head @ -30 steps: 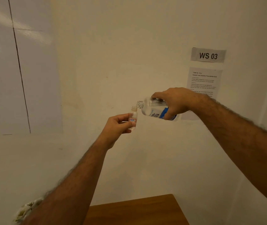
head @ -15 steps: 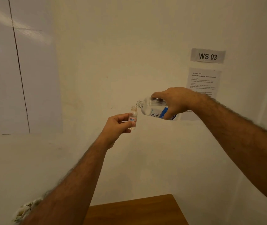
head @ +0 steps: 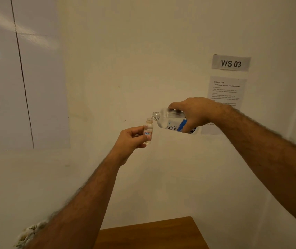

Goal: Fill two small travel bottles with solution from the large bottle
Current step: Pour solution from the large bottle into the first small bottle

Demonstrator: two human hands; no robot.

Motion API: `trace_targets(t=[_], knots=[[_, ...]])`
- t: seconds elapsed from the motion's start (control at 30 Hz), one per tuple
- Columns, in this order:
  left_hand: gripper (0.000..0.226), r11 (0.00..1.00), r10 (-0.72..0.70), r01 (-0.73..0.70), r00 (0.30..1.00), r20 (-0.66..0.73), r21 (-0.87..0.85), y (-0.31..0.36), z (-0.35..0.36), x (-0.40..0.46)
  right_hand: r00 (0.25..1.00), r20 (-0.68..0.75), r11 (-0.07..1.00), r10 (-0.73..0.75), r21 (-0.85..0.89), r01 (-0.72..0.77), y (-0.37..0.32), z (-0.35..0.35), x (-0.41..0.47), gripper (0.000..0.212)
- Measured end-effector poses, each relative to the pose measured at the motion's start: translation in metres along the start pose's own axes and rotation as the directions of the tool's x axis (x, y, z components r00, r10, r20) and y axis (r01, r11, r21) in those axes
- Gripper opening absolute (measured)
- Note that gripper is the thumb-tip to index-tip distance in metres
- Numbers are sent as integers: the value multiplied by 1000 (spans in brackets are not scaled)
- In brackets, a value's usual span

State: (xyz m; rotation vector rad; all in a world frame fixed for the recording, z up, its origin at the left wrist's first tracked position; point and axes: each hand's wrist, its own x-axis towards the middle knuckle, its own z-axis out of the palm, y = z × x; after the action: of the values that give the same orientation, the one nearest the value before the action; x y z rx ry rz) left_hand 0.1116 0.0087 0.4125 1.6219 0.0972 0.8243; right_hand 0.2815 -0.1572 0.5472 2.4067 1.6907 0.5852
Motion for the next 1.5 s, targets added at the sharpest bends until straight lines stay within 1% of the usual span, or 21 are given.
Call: trace_targets(t=[0.7, 1.23, 1.5], knots=[[38, 1000, -4, 4, 1000, 6, 8, 0, 1, 0, 1000, 11, 1000, 0, 7, 0, 0, 0, -1, 87], [32, 1000, 2, -2, 1000, 12, 5, 2, -1, -3, 1000, -1, 1000, -18, -5, 18, -3, -4, -2, 85], [31, 1000, 14, -14, 1000, 12, -11, 4, -1, -6, 1000, -14, 990, -24, 140, 26, -6, 10, -4, 82]])
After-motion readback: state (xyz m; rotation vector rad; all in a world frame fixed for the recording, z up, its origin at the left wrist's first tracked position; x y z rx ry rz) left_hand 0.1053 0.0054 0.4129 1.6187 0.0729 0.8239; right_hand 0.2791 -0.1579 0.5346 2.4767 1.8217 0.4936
